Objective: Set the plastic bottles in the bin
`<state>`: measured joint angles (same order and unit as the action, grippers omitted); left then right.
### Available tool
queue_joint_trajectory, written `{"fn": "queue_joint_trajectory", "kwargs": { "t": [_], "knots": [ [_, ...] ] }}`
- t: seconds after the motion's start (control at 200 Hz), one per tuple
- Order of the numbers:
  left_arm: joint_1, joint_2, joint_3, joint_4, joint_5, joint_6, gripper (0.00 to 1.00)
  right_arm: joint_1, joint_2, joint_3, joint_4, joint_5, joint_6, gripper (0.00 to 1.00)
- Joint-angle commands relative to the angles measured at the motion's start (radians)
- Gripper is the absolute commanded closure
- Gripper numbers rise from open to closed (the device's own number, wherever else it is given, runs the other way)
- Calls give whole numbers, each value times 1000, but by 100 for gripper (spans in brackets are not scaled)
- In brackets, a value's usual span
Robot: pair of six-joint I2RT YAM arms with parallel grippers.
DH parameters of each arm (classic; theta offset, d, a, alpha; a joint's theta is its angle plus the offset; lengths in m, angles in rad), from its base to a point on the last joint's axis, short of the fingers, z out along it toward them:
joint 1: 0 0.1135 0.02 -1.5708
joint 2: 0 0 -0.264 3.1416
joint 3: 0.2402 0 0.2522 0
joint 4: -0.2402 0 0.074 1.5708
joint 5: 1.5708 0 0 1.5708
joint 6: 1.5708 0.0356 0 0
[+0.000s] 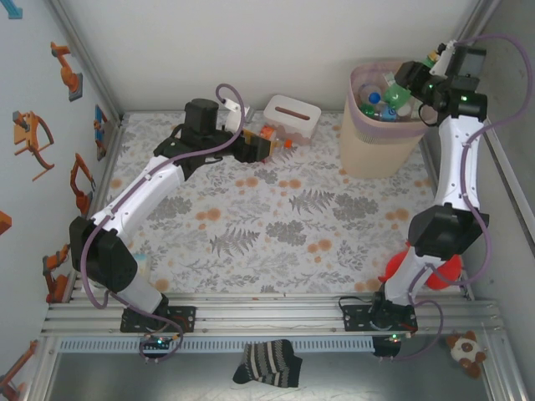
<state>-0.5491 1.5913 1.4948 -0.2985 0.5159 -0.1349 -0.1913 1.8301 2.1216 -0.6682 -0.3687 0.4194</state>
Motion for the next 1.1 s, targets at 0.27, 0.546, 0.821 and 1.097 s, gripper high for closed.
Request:
{"fn": "queue_joint_trajectory", "kwargs": {
  "t": [0.27,0.546,0.821,1.097],
  "knots": [
    [1,-28,-16,27,-1,-11,26,5,14,-223,198,-130,188,46],
    [1,-22,-14,34,3,-16,26,1,-34,-179,93,-24,108,21],
    [3,-19,-14,32,1,-15,26,-2,-8,8,-77,173,-52,17],
    [2,-18,-15,32,-4,-15,26,-2,-2,78,-127,267,-144,20]
  ]
}}
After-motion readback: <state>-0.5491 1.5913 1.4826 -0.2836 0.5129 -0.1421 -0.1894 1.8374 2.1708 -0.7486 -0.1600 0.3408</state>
